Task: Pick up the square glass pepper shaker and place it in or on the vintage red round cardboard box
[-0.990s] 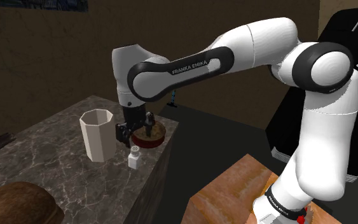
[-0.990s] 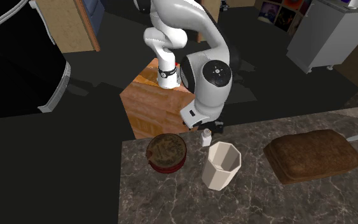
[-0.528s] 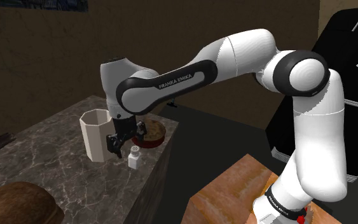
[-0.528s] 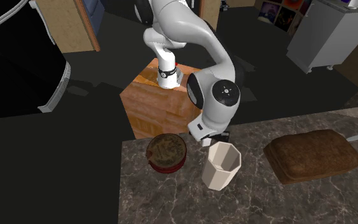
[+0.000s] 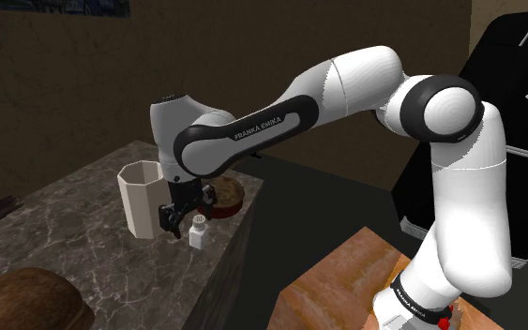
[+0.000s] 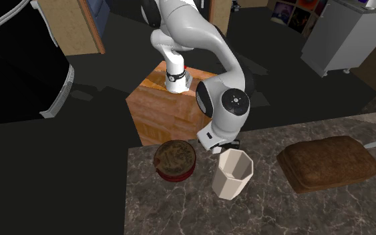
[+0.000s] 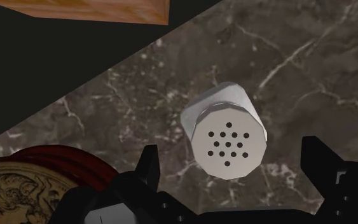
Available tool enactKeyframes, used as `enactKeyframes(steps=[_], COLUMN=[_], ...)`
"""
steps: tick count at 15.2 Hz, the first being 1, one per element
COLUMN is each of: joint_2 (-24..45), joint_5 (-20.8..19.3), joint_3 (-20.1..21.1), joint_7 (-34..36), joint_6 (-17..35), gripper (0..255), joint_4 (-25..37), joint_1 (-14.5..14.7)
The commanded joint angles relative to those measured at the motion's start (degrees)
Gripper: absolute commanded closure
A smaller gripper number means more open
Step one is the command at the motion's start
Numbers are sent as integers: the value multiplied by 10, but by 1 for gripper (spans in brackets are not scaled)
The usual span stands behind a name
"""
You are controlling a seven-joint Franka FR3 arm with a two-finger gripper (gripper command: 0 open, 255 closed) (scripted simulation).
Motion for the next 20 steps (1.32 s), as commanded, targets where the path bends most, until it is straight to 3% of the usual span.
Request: enactKeyframes(steps=[1, 2, 3, 12, 20], joint_2=[0, 0, 0, 0, -25], joint_5=[0, 0, 0, 0, 12], joint_3=[0, 0, 0, 0, 7], joint_7=[0, 0, 0, 0, -5], joint_6=[0, 0, 0, 0, -50], gripper=[0, 0, 255, 255, 255], joint_4=[0, 0, 0, 0, 27], joint_1=[0, 0, 0, 0, -3])
